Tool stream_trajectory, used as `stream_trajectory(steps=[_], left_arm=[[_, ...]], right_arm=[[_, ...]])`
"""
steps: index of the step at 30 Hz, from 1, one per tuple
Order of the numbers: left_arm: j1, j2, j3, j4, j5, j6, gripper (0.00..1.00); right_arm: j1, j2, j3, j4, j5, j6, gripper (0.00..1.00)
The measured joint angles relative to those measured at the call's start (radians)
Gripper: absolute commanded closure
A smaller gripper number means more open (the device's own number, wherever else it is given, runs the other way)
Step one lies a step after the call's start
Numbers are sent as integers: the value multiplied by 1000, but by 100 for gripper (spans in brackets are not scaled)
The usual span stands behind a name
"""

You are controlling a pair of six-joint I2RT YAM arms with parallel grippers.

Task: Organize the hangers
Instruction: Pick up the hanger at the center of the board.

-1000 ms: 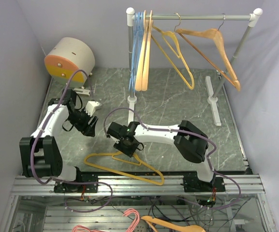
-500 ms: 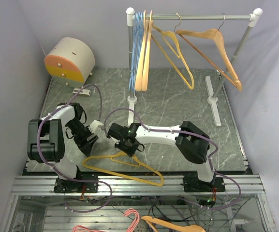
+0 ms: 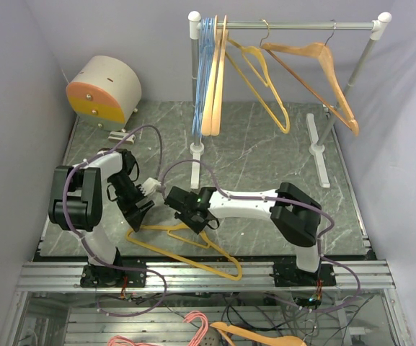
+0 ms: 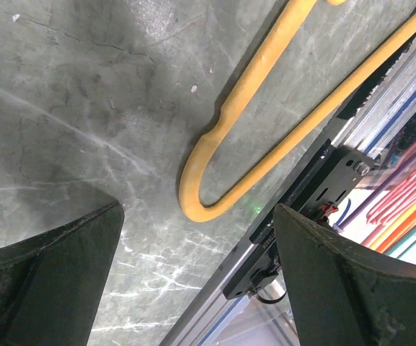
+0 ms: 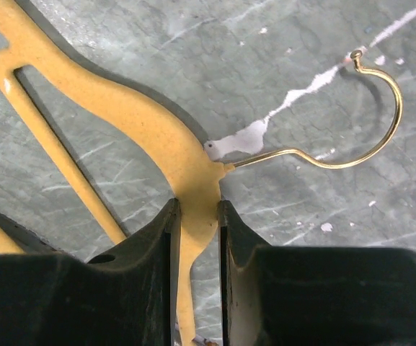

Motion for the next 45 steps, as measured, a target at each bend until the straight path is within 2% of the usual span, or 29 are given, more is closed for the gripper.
stream_trajectory(steps=[9, 16, 22, 29, 31, 32, 45], left_arm=[[-2, 18, 14, 6, 4, -56, 1], [-5, 88, 66, -23, 10, -117, 2], [-22, 150, 85, -71, 111, -70, 40], [-42, 191, 84, -81, 188, 71, 71], [-42, 206, 84, -95, 192, 101, 87], [-42, 212, 84, -101, 193, 111, 92], [-43, 230, 142, -243, 214, 203, 93]], right_arm=[[0, -80, -10, -32, 57, 29, 100], [3, -127, -9, -41, 84, 40, 100], [3, -127, -8, -43, 106, 40, 100], [2, -127, 19, -43, 153, 29, 100], [2, -127, 26, -43, 162, 27, 100], [2, -127, 27, -40, 166, 26, 100], [2, -153, -16, -31, 173, 18, 100]])
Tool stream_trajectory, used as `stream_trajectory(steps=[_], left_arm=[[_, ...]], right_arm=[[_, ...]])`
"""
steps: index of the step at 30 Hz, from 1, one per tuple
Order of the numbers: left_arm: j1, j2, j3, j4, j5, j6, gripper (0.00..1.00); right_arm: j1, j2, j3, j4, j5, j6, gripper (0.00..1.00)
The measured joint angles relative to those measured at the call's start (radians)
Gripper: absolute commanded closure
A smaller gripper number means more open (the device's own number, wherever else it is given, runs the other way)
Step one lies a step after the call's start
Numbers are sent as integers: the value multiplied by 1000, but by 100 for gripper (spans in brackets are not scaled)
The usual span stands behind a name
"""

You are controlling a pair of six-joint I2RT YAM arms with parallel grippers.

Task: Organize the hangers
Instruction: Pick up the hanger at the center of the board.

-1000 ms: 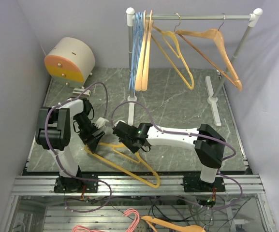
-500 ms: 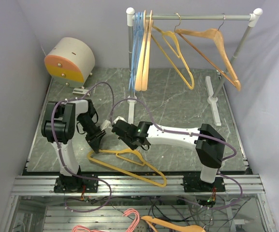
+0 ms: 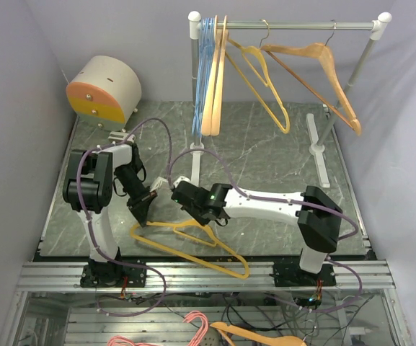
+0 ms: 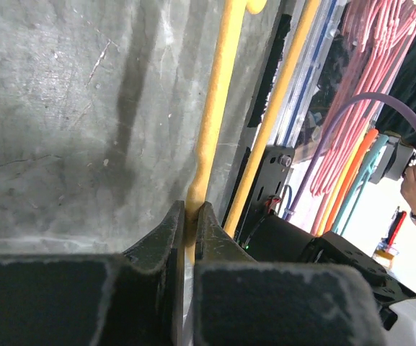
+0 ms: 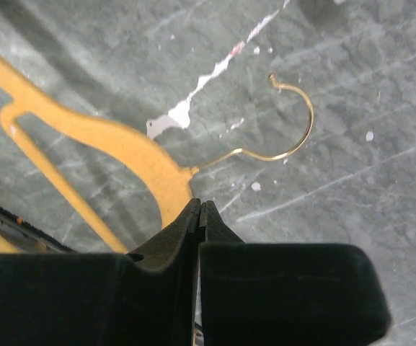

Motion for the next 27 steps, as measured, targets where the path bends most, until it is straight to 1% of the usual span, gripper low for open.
stream_trajectory(steps=[2, 5, 6, 9, 10, 11, 12, 15, 20, 23, 27], left_arm=[[0, -12, 18, -18, 7, 2, 93], [-1, -69, 23, -34, 8, 2, 93], [-1, -87, 23, -39, 8, 2, 93], [-2, -166, 31, -51, 1, 2, 93], [-2, -187, 35, -53, -1, 2, 93], [-2, -212, 40, -53, -4, 3, 93], [-3, -231, 44, -54, -7, 5, 93], [-3, -290, 61, -58, -8, 19, 93], [-21, -403, 79, -60, -8, 38, 93], [-35, -490, 86, -63, -8, 48, 93], [-44, -633, 85, -66, -17, 87, 93]], right_arm=[[0, -35, -35, 4, -11, -1, 100], [-9, -135, -102, 16, -64, -6, 99], [-14, -166, -116, 19, -82, -8, 92], [-35, -284, -164, 48, -159, -10, 55], [-42, -325, -185, 64, -187, -13, 48], [-51, -370, -212, 81, -219, -16, 45], [-59, -407, -238, 98, -244, -16, 43], [-90, -544, -338, 150, -349, -14, 41], [-106, -675, -426, 193, -441, 10, 42], [-104, -727, -459, 202, -460, 32, 44], [-94, -801, -497, 191, -437, 57, 44]])
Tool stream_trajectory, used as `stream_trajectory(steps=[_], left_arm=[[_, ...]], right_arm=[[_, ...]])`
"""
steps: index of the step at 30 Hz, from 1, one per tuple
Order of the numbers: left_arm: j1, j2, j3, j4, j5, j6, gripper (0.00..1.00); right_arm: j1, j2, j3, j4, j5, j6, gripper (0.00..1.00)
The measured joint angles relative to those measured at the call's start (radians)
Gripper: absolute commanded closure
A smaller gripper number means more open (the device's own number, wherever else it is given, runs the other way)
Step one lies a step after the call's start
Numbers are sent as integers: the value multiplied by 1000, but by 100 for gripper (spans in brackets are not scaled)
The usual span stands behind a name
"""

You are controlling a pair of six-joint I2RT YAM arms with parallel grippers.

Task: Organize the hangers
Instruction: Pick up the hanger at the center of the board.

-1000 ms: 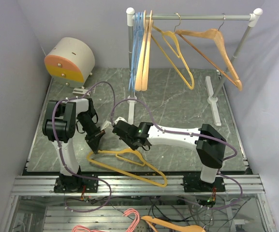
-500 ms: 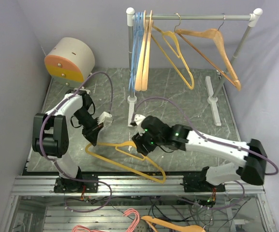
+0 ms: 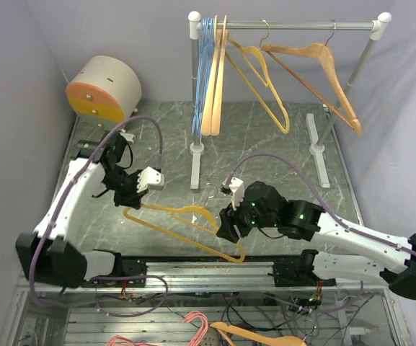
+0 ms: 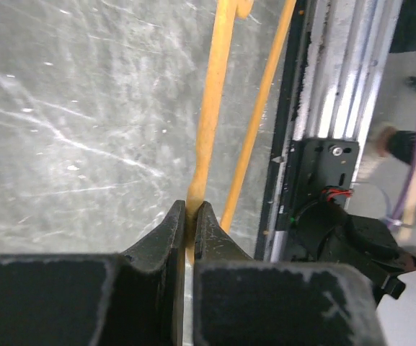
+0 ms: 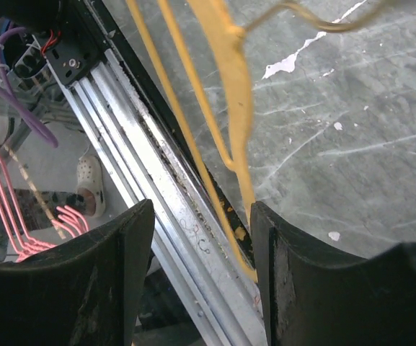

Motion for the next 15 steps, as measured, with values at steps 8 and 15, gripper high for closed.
stream_trajectory(steps=[8, 15], left_arm=[[-2, -257, 1, -28, -10, 102, 93], [-3, -240, 9, -28, -10, 134, 93]], right_arm=[[18, -11, 0, -71, 15, 1, 44], [60, 38, 12, -129, 0, -36, 42]])
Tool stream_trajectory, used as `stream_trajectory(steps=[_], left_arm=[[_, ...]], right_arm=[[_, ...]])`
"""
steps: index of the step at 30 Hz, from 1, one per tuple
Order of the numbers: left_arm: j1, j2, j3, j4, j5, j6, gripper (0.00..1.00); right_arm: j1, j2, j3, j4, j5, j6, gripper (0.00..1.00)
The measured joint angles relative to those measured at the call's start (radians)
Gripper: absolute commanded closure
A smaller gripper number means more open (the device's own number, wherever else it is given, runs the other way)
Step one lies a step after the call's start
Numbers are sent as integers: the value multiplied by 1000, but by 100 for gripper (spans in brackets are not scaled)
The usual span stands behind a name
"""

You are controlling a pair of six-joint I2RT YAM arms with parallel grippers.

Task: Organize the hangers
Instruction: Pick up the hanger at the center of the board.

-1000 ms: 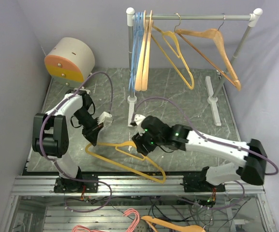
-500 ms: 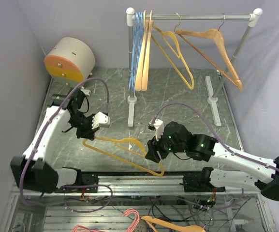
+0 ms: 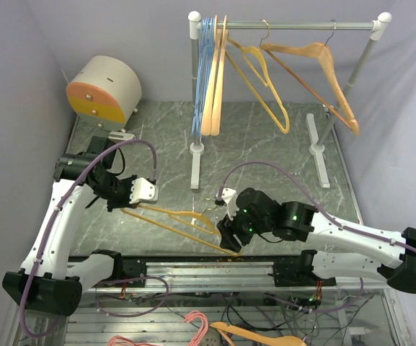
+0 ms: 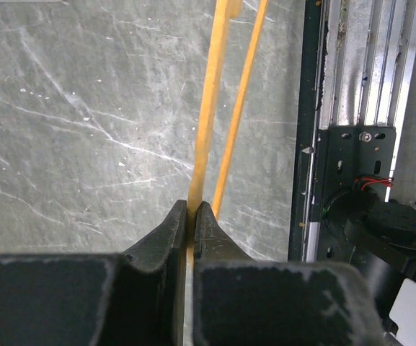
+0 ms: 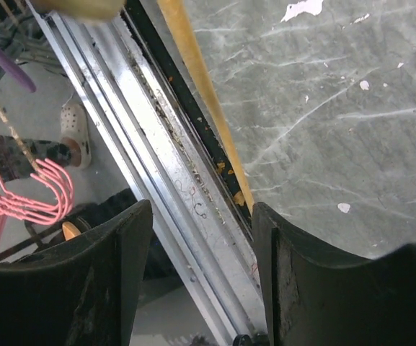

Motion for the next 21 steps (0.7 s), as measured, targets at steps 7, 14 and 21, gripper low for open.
stream_trajectory(steps=[7, 14, 21], left_arm=[[0, 16, 15, -1, 0, 22, 93], [0, 43, 19, 0, 0, 33, 93], [0, 48, 19, 0, 3, 37, 93]], right_arm=[[1, -113, -29, 66, 22, -82, 41], [0, -9, 43, 85, 88, -288, 44], [-26, -99, -82, 92, 29, -449, 42]])
